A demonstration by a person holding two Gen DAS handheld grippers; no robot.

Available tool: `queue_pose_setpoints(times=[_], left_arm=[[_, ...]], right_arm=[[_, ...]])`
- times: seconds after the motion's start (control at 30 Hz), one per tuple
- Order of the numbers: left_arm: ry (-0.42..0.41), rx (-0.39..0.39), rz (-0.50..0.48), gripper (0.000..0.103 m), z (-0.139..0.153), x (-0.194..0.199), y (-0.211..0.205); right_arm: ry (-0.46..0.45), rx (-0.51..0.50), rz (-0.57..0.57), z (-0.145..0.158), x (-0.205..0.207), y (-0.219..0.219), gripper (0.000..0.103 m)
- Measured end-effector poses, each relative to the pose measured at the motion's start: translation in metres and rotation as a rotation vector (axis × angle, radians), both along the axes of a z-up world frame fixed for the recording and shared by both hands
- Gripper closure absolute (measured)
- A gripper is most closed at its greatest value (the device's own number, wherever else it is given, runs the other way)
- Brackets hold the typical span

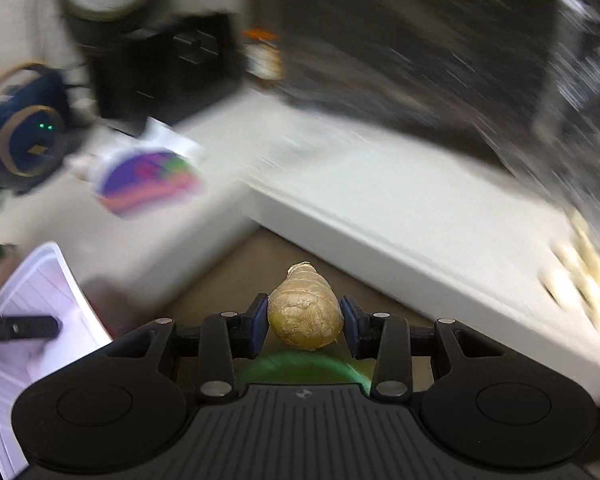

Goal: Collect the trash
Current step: 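Carry the tray and ginger into the green bin and open both tools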

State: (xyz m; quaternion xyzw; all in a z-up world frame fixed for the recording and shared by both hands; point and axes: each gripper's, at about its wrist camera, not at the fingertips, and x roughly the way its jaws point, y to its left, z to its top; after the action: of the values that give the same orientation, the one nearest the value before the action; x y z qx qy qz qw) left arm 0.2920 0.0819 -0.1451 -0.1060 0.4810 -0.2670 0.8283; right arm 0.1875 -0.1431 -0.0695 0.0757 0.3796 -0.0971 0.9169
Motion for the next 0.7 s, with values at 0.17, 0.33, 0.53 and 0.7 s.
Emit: queue_pose_setpoints(times=[0.17, 0.33, 0.53, 0.7], left_arm=[[0.123, 0.116, 0.01, 0.089, -0.056, -0.014, -0.058], [0.27, 0.27, 0.349, 0.089, -0.166, -0.023, -0.082], [0.289, 0.391, 0.541, 0.089, -0.285, -0.018, -0.103], [0.329, 0.408, 0.534, 0.087, -0.343, -0.007, -0.123]], right_arm=[[0.086, -0.034, -0.037, -0.039, -0.03, -0.047, 0.065], [0.169, 0.0, 0.08, -0.094, -0.041, -0.088, 0.065], [0.26, 0.094, 0.226, -0.17, -0.055, -0.116, 0.065], [0.355, 0.158, 0.268, -0.225, -0.058, -0.113, 0.065]])
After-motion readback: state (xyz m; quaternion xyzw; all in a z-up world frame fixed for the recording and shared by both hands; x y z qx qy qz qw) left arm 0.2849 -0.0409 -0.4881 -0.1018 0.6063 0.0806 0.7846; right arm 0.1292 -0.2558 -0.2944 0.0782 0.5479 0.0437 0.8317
